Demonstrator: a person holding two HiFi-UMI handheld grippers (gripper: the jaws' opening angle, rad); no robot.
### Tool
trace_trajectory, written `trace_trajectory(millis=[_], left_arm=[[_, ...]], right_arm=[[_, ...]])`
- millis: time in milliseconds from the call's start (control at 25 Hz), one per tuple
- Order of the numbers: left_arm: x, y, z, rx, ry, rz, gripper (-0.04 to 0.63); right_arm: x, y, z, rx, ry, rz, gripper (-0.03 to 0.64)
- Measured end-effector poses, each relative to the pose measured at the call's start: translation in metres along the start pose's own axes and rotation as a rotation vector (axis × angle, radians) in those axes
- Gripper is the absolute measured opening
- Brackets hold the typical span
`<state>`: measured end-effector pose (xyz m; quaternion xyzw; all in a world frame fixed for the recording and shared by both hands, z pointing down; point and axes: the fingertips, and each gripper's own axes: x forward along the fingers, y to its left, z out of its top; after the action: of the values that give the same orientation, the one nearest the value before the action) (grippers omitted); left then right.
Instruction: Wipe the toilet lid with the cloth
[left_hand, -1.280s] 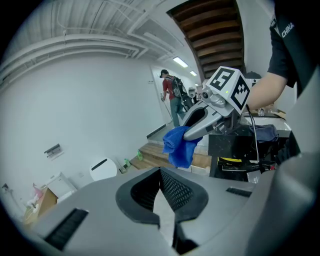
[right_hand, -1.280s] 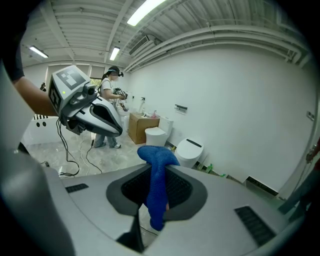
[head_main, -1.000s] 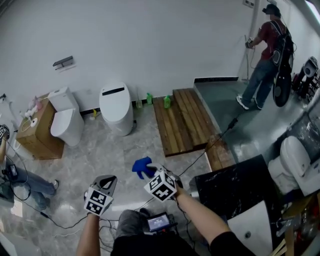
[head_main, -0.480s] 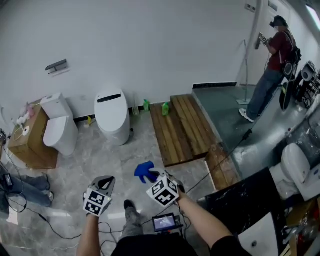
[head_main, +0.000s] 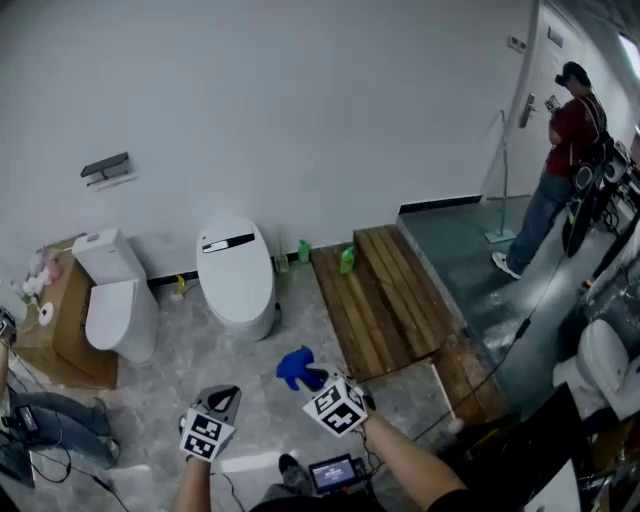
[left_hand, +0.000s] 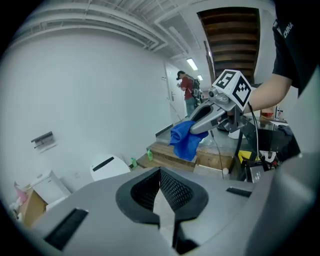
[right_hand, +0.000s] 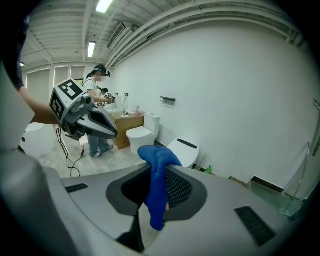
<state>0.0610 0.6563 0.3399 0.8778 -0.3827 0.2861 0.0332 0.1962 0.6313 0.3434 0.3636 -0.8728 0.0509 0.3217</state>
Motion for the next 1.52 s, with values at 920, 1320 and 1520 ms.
trace_trajectory(millis=[920,1320,1520], left_arm=[[0.100,0.197,-0.001,-0.050,0.031,0.013,0.011],[0.202,0.279,0.055,-0.073,0.071,0.081,0.011],[0.243,0.311,0.079,-0.096,0.091,0.119,0.011]], right_arm=[[0.199,-0.105,0.112,-0.013,0.016,0.063,0.069],[0.284,-0.226,0.143,0.006,-0.006,0.143,0.069],[0.318,-0.274,0.160,0.014,-0.031,0.192,0.069]])
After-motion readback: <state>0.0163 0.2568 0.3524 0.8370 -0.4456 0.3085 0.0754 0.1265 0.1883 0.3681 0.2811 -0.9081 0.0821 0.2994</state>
